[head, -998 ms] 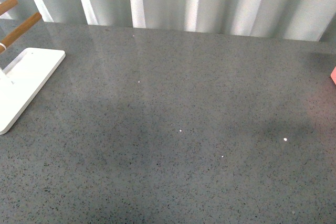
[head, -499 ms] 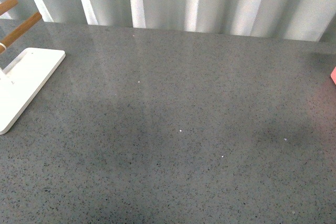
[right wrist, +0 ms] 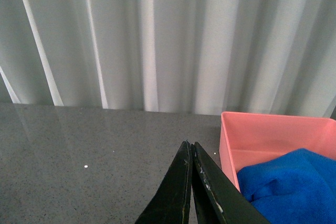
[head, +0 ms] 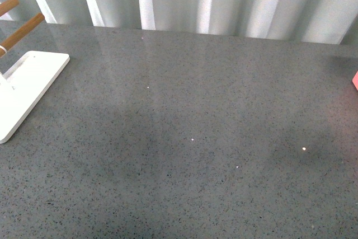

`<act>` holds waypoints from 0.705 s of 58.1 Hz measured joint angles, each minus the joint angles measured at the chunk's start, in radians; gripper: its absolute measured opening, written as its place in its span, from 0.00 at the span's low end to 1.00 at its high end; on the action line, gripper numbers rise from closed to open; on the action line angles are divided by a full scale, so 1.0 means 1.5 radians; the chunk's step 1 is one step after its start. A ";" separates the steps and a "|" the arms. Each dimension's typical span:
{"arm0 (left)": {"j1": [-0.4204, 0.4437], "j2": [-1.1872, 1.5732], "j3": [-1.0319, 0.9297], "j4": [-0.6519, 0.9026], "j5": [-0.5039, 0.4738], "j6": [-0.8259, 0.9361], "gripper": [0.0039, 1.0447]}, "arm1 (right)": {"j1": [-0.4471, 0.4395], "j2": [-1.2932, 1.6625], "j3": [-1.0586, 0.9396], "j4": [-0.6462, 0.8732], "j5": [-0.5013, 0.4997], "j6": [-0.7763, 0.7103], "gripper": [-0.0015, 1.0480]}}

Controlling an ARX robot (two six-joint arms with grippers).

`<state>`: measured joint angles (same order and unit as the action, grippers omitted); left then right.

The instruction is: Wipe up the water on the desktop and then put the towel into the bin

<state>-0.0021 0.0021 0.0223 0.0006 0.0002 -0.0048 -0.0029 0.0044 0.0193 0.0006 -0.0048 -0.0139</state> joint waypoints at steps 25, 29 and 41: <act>0.000 0.000 0.000 0.000 0.000 0.000 0.94 | 0.000 0.000 0.000 0.000 0.000 0.000 0.80; 0.000 0.000 0.000 0.000 0.000 0.000 0.94 | 0.000 0.000 0.000 0.000 0.000 0.001 0.95; 0.000 0.000 0.000 0.000 0.000 0.000 0.94 | 0.000 0.000 0.000 0.000 0.000 0.002 0.93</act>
<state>-0.0021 0.0021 0.0223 0.0006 -0.0002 -0.0048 -0.0029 0.0044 0.0193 0.0006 -0.0048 -0.0116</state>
